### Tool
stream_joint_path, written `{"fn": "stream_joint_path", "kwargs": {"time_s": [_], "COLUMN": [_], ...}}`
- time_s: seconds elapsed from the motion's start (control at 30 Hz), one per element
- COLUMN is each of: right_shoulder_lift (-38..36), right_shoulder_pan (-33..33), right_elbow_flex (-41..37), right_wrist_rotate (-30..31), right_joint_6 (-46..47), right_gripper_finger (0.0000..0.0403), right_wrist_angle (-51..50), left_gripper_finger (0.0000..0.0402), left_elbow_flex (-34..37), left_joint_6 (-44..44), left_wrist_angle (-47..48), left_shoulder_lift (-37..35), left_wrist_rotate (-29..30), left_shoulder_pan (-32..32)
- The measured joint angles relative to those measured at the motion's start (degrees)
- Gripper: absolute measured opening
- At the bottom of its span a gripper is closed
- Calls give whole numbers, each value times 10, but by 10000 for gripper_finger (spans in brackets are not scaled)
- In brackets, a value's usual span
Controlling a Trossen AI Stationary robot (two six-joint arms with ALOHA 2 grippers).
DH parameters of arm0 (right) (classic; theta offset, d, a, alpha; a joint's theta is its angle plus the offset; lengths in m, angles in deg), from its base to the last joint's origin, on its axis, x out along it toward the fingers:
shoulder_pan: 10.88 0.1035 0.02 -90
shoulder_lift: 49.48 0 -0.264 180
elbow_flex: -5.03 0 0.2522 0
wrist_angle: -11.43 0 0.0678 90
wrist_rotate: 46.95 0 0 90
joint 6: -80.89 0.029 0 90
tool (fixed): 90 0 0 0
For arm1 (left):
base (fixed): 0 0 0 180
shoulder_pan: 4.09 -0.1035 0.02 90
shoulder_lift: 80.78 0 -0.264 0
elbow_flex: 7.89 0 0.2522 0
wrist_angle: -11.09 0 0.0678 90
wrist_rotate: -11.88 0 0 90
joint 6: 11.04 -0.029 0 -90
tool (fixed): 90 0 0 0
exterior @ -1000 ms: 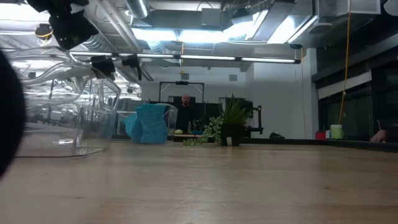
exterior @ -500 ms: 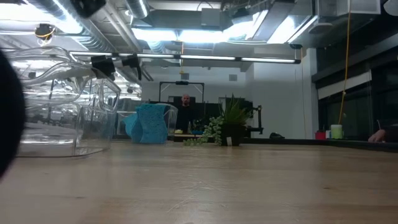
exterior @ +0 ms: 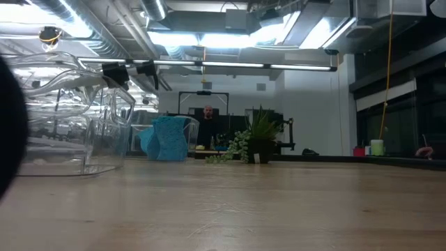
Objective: Pick & Place Kitchen Sink Supplies
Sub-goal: Put the transparent soap dispenser into the middle transparent bin
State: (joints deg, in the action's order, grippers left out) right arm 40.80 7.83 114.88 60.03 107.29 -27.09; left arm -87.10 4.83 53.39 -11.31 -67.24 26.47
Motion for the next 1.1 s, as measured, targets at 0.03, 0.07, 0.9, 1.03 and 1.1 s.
{"fn": "stream_joint_path", "kwargs": {"time_s": [0.03, 0.07, 0.9, 1.03, 1.1], "right_shoulder_lift": [0, 0, -76, -75, -75], "right_shoulder_pan": [6, 14, 172, 197, 207], "right_elbow_flex": [0, 0, 0, 0, 0], "right_wrist_rotate": [0, -1, -50, -5, 5], "right_joint_6": [-2, -5, 7, 18, 19], "right_gripper_finger": [352, 352, 352, 352, 352], "right_wrist_angle": [9, 16, -148, -173, -177], "left_gripper_finger": [212, 212, 212, 212, 212], "left_elbow_flex": [-11, -20, -219, -264, -282], "left_joint_6": [-9, -17, 105, 120, 132], "left_wrist_angle": [1, 0, 62, 69, 79], "left_shoulder_lift": [13, 25, 297, 362, 391], "left_wrist_rotate": [0, 0, -64, -63, -63], "left_shoulder_pan": [4, 8, 133, 132, 132]}}
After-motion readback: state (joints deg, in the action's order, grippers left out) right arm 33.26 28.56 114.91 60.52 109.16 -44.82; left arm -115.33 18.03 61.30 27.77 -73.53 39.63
